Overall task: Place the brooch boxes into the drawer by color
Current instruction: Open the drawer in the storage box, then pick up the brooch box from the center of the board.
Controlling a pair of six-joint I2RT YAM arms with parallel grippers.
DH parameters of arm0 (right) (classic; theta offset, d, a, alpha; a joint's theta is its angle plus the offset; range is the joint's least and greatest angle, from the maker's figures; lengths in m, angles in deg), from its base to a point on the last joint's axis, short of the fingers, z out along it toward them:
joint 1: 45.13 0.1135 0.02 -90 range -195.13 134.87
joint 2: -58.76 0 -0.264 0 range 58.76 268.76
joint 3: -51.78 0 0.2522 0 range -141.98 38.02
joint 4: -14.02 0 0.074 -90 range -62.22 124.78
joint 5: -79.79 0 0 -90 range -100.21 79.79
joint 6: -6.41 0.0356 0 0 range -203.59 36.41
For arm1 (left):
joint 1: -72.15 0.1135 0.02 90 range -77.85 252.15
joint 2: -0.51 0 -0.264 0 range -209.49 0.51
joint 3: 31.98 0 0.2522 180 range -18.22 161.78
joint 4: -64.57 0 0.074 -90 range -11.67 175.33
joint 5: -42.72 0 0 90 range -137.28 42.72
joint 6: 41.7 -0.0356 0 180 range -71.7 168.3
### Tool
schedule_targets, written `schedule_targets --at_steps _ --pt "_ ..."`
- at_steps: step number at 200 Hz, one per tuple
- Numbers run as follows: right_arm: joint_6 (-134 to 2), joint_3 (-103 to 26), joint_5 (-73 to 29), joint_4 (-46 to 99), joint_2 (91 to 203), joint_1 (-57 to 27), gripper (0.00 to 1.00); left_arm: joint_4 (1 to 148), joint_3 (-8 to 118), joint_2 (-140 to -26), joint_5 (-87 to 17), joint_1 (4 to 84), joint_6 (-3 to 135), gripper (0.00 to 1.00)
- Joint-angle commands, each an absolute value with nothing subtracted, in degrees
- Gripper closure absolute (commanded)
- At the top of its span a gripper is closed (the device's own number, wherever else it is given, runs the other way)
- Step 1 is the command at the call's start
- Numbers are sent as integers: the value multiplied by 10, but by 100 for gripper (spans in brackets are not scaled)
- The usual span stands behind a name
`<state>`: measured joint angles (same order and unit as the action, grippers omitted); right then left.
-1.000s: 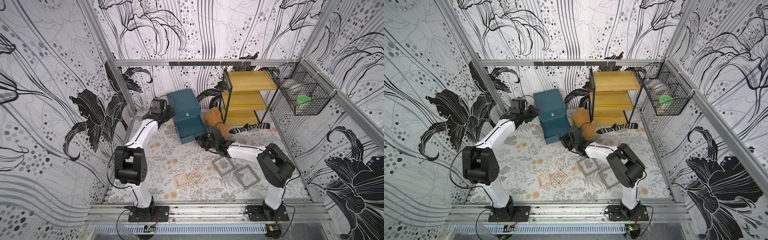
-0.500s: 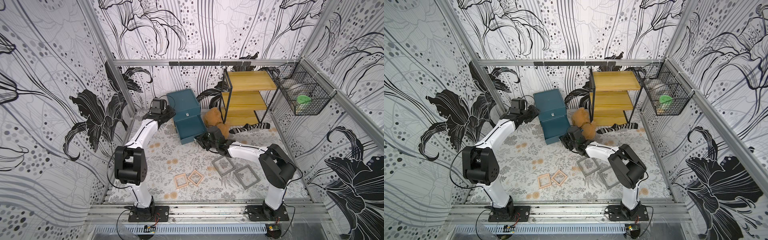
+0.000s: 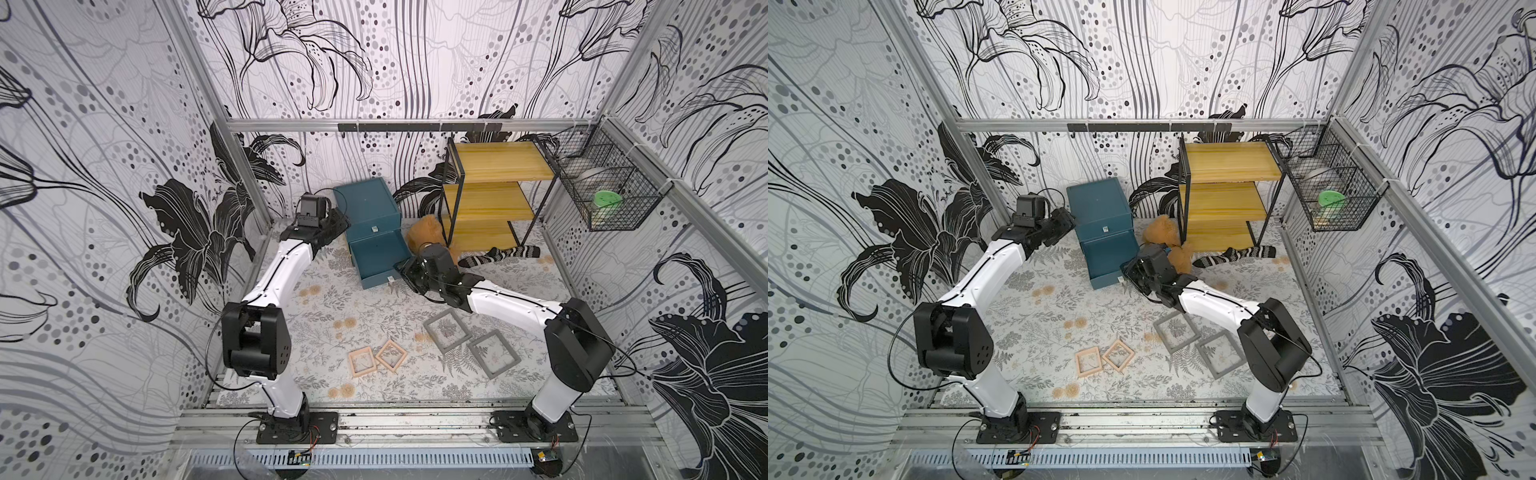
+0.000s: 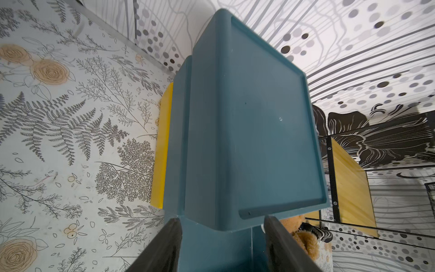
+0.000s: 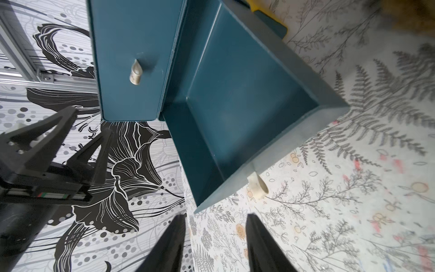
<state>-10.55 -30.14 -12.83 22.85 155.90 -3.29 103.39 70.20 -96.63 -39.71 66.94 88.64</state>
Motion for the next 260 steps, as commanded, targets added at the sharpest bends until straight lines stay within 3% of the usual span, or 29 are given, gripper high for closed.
schedule_targets --at_steps 1,90,155,220,260 --pt "-159 -305 -100 282 1514 -29 53 1049 713 -926 -439 657 890 39" --pt "-316 -276 -67 437 1390 -30 54 1111 645 -794 -481 571 900 39" --pt "-390 -240 -52 582 1310 -30 54 1156 541 -668 -495 473 905 45" --pt "-430 -192 -18 686 1290 -39 55 1146 414 -571 -498 341 949 51" --pt "-436 -132 -49 680 1294 -95 56 1123 347 -546 -519 250 989 53"
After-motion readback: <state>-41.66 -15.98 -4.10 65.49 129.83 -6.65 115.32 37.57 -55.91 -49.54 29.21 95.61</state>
